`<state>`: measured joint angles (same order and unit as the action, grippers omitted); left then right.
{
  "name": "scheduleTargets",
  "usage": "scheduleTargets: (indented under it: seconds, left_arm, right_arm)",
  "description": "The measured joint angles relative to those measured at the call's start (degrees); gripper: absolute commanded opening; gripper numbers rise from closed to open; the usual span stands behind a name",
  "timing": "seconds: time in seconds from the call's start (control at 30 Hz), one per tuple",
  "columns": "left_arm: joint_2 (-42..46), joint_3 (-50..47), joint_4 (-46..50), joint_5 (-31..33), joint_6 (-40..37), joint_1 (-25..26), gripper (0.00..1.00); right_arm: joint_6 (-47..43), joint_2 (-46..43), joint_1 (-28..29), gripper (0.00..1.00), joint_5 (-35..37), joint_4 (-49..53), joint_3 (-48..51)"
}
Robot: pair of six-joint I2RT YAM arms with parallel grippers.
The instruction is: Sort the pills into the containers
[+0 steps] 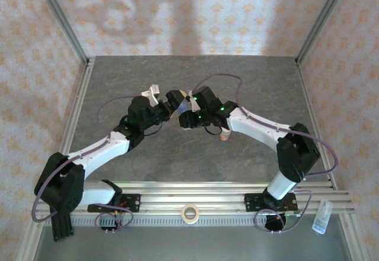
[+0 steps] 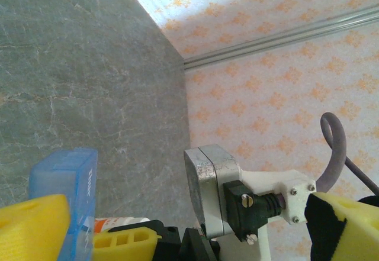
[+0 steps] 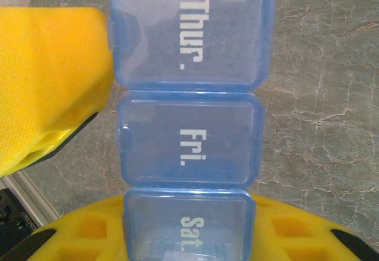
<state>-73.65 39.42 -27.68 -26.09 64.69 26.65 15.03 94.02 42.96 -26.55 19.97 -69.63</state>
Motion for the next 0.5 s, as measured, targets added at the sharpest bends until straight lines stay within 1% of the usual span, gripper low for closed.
scheduleTargets:
  seconds: [0.5]
  left_arm:
    - [-0.85, 3.19, -0.37, 1.18, 0.37, 2.49, 1.00]
  right_arm:
    - [-0.02, 1.40, 0.07, 0.38, 0.04, -0.68, 0.44]
